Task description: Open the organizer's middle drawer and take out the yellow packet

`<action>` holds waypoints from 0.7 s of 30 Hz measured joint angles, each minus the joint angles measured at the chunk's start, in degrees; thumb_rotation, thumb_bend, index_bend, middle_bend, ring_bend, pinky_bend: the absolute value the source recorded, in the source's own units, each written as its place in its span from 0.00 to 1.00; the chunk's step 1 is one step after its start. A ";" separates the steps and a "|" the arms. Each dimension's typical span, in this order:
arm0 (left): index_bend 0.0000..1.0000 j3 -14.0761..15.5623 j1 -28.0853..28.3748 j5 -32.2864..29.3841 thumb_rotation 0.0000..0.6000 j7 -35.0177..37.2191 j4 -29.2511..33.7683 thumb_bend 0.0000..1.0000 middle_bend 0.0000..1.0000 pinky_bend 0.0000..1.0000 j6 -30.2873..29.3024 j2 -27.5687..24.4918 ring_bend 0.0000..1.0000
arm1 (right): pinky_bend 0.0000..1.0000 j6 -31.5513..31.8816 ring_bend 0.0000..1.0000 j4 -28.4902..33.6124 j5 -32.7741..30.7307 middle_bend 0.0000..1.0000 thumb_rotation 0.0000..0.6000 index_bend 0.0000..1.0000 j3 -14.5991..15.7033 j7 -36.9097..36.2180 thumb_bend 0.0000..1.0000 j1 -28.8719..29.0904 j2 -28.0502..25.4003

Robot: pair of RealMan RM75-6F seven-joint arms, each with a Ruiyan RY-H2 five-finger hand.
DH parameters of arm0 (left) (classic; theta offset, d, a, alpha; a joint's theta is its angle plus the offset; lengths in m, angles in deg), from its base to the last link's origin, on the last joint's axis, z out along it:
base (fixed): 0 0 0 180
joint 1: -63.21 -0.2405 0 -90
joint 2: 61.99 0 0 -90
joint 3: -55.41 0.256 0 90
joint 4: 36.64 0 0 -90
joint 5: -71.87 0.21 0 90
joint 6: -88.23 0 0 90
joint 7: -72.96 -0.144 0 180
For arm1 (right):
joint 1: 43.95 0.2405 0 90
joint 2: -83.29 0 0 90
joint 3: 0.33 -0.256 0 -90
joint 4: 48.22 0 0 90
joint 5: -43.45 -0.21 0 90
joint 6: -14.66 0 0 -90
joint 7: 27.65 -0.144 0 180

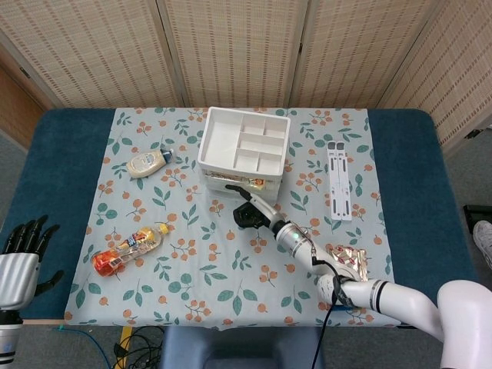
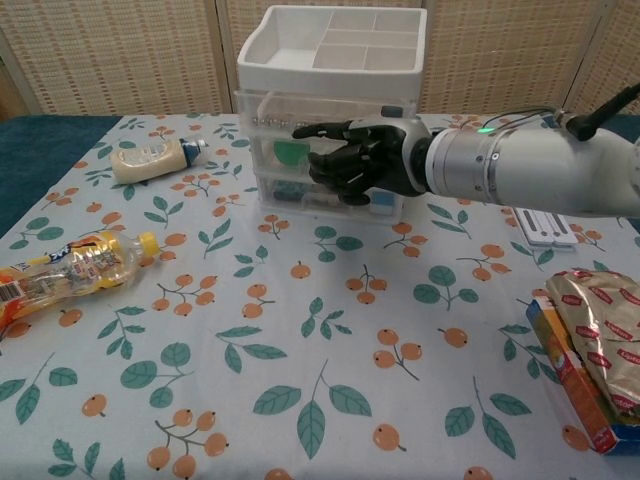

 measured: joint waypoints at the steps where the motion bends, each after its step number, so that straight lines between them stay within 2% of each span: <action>1: 0.16 0.01 0.00 0.02 1.00 -0.05 0.04 0.17 0.07 0.09 0.00 0.00 0.08 | 0.86 -0.01 0.84 0.34 0.25 0.81 1.00 0.08 0.10 -0.06 0.66 -0.19 -0.21; 7: 0.16 0.06 0.15 0.18 1.00 -0.45 0.25 0.17 0.07 0.09 0.26 0.13 0.08 | 0.86 -0.14 0.83 1.75 1.17 0.81 1.00 0.08 1.01 -0.35 0.66 -1.25 -1.36; 11: 0.16 0.02 0.15 0.23 1.00 -0.57 0.35 0.17 0.07 0.09 0.17 0.19 0.08 | 0.86 -1.19 0.83 2.28 1.28 0.81 1.00 0.00 1.80 -0.26 0.66 -1.50 -2.14; 13: 0.16 0.02 0.10 0.17 1.00 -0.61 0.31 0.17 0.07 0.09 0.12 0.20 0.08 | 0.86 -1.28 0.83 3.01 1.78 0.81 1.00 0.00 2.15 -0.20 0.66 -1.83 -2.65; 21: 0.16 0.01 0.29 0.47 1.00 -0.59 0.36 0.17 0.07 0.09 0.27 0.33 0.08 | 0.86 0.21 0.83 9.54 6.39 0.81 1.00 0.00 4.15 0.38 0.66 -4.53 -6.45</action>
